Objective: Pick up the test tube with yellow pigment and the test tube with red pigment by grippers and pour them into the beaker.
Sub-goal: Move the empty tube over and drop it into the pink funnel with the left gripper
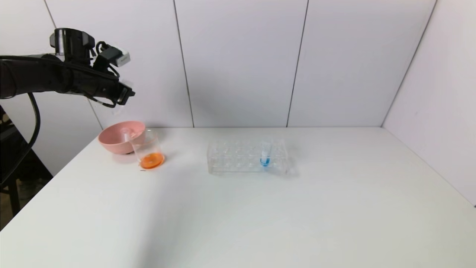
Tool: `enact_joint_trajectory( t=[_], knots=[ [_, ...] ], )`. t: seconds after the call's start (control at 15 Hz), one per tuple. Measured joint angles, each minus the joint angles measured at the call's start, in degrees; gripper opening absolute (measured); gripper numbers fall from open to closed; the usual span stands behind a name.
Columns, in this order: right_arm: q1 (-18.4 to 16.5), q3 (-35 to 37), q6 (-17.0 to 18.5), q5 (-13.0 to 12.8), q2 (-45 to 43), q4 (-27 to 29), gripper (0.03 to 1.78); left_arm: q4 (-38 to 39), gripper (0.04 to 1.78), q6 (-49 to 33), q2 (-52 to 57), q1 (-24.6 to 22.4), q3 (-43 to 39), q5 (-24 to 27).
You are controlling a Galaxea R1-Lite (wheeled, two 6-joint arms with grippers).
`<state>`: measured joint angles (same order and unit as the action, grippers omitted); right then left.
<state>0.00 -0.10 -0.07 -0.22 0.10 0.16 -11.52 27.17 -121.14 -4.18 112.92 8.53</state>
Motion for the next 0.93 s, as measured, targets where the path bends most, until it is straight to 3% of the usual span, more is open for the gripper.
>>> enact_joint_trajectory(
  t=[0.33, 0.6, 0.8, 0.93],
  knots=[
    [0.00, 0.00, 0.00, 0.01, 0.00, 0.02, 1.70, 11.00, 0.46, -11.45, -1.40, -1.07, -5.29, -0.22],
    [0.00, 0.00, 0.00, 0.04, 0.00, 0.02, 1.70, 26.01, 0.46, -20.46, -3.30, -2.89, -13.89, -0.18],
    [0.00, 0.00, 0.00, 0.01, 0.00, 0.02, 1.70, 34.89, 0.46, -23.32, -4.61, -4.57, -20.42, -0.13],
    [0.00, 0.00, 0.00, 0.00, 0.00, 0.02, 1.70, 36.63, 0.46, -23.56, -5.85, -5.22, -21.53, 0.01]
  ],
)
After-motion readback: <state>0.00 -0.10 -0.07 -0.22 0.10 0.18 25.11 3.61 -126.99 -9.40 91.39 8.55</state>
